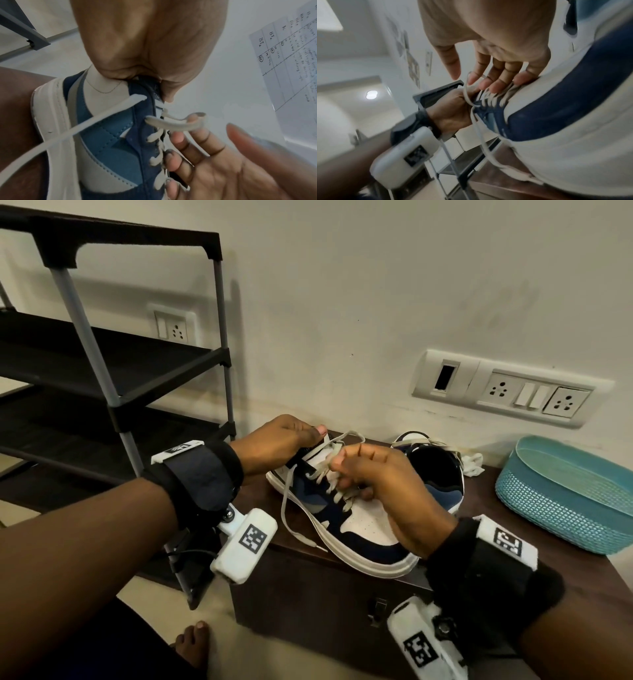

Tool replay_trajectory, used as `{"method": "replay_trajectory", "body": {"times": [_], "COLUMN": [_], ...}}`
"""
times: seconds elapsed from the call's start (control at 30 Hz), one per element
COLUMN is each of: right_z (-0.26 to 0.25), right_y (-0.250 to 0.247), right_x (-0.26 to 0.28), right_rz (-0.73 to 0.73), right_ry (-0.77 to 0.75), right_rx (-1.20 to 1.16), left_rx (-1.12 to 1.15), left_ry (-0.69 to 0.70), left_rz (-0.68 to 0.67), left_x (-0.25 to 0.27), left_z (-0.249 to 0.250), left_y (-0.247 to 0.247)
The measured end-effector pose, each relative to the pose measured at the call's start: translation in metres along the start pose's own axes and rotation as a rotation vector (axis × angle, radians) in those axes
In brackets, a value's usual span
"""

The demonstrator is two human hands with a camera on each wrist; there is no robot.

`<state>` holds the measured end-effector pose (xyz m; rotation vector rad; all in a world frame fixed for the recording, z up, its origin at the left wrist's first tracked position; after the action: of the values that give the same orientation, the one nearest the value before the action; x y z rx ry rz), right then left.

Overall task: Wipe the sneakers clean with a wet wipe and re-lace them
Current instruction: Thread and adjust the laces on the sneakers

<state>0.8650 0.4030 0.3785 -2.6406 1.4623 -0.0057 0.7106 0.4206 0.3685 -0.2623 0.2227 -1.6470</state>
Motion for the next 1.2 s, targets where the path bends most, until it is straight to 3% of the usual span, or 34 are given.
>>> {"method": "replay_trajectory", "body": {"times": [0.13, 0.3, 0.67, 0.87, 1.07, 1.2], "right_z": [0.004, -0.005, -0.018, -0.022, -0.003, 0.001], "right_y": [-0.002, 0.003, 0.033, 0.026, 0.014, 0.01], "right_x": [-0.001, -0.002, 0.003, -0.006, -0.011, -0.012], "right_rz": [0.106, 0.212, 0.166, 0.106, 0.042, 0.03], "right_ry": [-0.132, -0.225, -0.349, -0.18, 0.201, 0.236], "right_rx": [0.443, 0.745, 1.158, 1.037, 0.116, 0.055], "left_rx": [-0.008, -0.002, 0.006, -0.016, 0.008, 0.017], "left_ry": [-0.007, -0.023, -0.004, -0.005, 0.023, 0.014], "left_rz": [0.005, 0.016, -0.001, -0.036, -0.033, -0.037], "left_x": [0.0, 0.0, -0.001, 0.002, 0.006, 0.009], "left_z": [0.003, 0.003, 0.002, 0.002, 0.004, 0.005], "left_y": [0.001, 0.0, 0.001, 0.0, 0.004, 0.005]}}
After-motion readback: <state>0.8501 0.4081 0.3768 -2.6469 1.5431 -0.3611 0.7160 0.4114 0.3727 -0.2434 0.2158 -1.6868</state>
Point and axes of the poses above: each hand's wrist, its own x-axis away from the middle knuckle, its own y-axis out of the palm, z = x × y, the point moved 8 cm from there along -x, towards the middle knuckle
